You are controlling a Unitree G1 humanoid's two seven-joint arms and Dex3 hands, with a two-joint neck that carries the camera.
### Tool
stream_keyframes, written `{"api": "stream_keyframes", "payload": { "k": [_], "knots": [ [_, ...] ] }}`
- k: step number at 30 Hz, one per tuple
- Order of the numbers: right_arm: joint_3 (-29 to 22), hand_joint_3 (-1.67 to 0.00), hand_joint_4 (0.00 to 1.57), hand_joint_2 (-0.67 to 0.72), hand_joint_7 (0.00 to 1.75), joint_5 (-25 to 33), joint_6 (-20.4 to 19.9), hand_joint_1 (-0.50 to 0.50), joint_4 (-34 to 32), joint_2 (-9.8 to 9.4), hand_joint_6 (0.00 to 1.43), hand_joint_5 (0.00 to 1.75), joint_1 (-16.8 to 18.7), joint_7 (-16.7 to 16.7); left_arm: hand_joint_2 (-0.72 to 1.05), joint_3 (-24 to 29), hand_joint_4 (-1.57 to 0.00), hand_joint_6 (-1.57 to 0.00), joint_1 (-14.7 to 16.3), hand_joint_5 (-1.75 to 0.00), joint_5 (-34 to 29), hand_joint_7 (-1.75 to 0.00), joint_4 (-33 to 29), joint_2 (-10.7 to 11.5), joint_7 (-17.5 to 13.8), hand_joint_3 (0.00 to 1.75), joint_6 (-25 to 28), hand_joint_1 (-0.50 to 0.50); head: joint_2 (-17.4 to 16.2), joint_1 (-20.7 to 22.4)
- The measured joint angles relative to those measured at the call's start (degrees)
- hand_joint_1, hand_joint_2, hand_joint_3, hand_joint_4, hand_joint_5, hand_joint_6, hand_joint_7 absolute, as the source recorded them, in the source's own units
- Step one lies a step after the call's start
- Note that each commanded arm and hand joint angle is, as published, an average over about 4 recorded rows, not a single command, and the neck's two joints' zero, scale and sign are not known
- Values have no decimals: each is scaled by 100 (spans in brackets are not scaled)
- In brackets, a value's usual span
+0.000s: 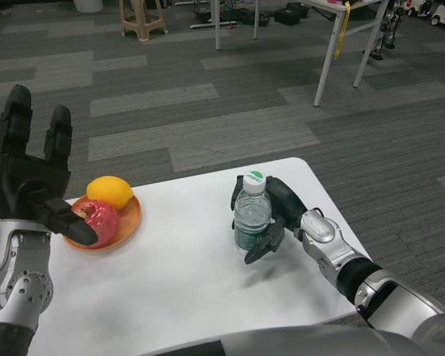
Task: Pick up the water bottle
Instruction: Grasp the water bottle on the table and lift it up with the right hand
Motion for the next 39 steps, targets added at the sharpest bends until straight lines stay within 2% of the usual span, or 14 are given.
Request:
{"api": "stream_keyframes", "payload": {
  "k": [4, 5, 9, 12, 16, 24, 29, 35, 39],
  "knots": [
    [37, -63, 157, -29, 169, 0, 0, 33, -26, 0, 131, 165, 4, 10, -72, 0, 0, 0, 0, 0, 0, 0, 0, 0, 0, 9, 0, -50, -9, 12],
    [47, -63, 157, -29, 166, 0, 0, 33, -33, 0, 131, 165, 4, 18, -72, 0, 0, 0, 0, 0, 0, 0, 0, 0, 0, 9, 0, -50, -8, 15],
    [104, -61, 157, -22, 152, 0, 0, 33, -76, 0, 129, 143, 6, 66, -72, 2, 0, 0, 0, 0, 0, 0, 0, 0, 0, 7, 0, -50, -13, 31],
    [110, -61, 157, -19, 147, -1, 0, 33, -96, 0, 124, 131, 13, 71, -72, 3, 0, 0, 0, 0, 0, 0, 0, 0, 0, 2, 0, -50, -23, 45],
    [77, -63, 157, -16, 147, -33, 1, 34, -175, 0, 120, 116, 55, 102, -72, 2, 0, 0, 0, 0, 0, 0, 0, 0, 0, 9, 0, -50, -22, 60],
    [-254, -63, 157, -16, 147, -53, 13, 33, -709, -14, 114, 116, 244, 117, -68, 3, 0, 0, 7, 0, -3, 0, 1, 0, -1, 9, -3, -50, 50, 51],
    [-365, -63, 157, -16, 147, -67, 14, 38, -1138, -79, 111, 116, 292, 34, -72, 3, 0, 0, 11, 0, -3, 0, 1, 0, -1, 9, -4, -50, 105, 41],
    [-482, -63, 155, -16, 147, -86, 23, 38, -1735, -280, 108, 116, 330, -144, -72, 3, 0, 0, 31, 0, -6, 0, 1, 0, -1, 9, -4, -50, 206, 65],
    [-491, -63, 151, -22, 147, -94, 29, 38, -2211, -474, 108, 116, 314, -264, -72, 3, 0, 0, 47, 0, -8, 0, 1, 0, -1, 7, -4, -50, 317, 121]
  ]
}}
